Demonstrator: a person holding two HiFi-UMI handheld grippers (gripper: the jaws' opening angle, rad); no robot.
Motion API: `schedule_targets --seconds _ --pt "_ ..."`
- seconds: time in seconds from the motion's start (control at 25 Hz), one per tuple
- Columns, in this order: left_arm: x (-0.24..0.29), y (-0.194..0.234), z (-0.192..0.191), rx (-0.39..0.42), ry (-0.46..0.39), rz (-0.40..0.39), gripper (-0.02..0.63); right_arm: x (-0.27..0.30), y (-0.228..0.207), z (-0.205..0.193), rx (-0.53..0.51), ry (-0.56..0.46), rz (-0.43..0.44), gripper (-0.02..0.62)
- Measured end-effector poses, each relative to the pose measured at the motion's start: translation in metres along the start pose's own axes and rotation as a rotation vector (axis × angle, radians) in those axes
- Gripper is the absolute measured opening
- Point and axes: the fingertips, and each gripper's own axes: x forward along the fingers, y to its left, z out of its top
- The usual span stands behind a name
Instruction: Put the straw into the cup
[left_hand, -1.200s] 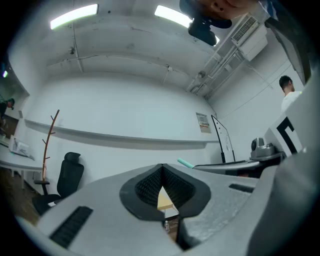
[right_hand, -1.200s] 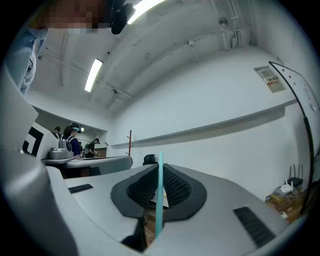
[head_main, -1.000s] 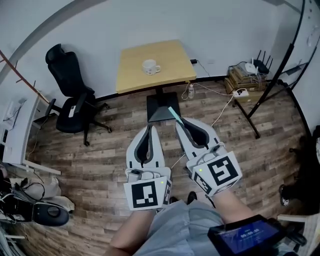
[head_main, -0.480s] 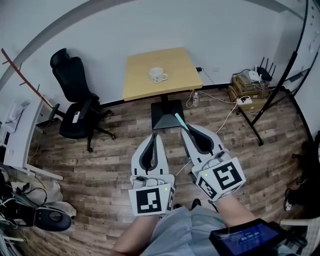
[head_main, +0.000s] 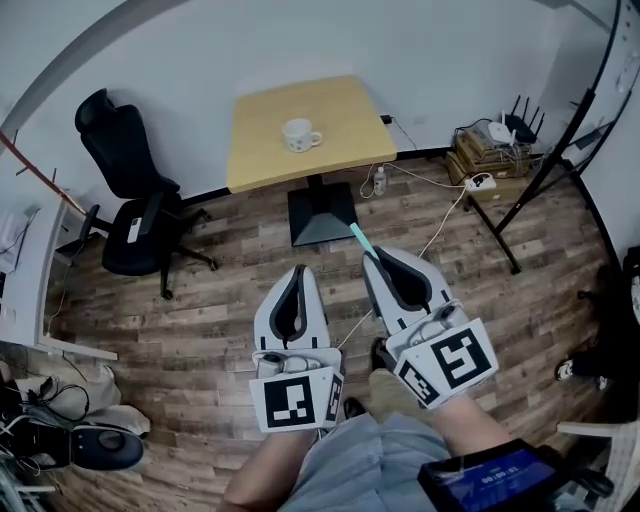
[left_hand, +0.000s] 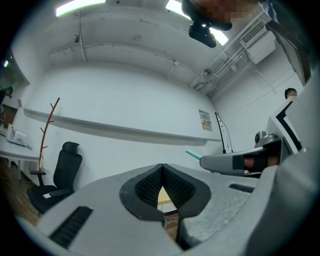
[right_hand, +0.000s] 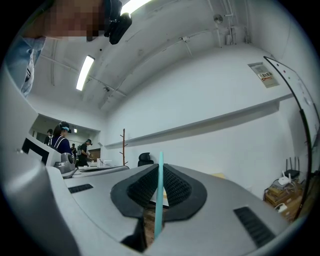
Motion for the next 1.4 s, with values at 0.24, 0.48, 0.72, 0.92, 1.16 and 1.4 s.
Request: schedule_targets --seconds 0.24,0.48,0.72,0.92,1.16,1.4 --pt "0.053 0.002 -0.017 0.027 0.012 0.011 -0.002 0.036 -0.048 -0.019 0.036 0.013 0.001 0.025" --pt "0.13 0.004 -0.02 0.057 0.022 0.022 -0.002 0.094 -0.102 -0.017 0.058 0.001 0.038 0.025" --pt "0.195 -0.002 -0.005 0.095 -0.024 0.045 -0.002 0.137 -0.149 0.005 0.048 -0.047 0.094 0.025" --pt "0.222 -0.003 0.003 0.112 -0.058 0.068 -0.002 0.158 -0.171 0.02 0.033 -0.088 0.125 0.025" --pt "0.246 0.016 -0.006 0.102 -0.041 0.108 -0.002 0.184 -0.183 0.013 0.042 -0.066 0.149 0.025" --pt "0.27 0.037 -0.028 0.075 -0.001 0.114 -0.002 0.213 -0.192 -0.009 0.051 -0.017 0.144 0.025"
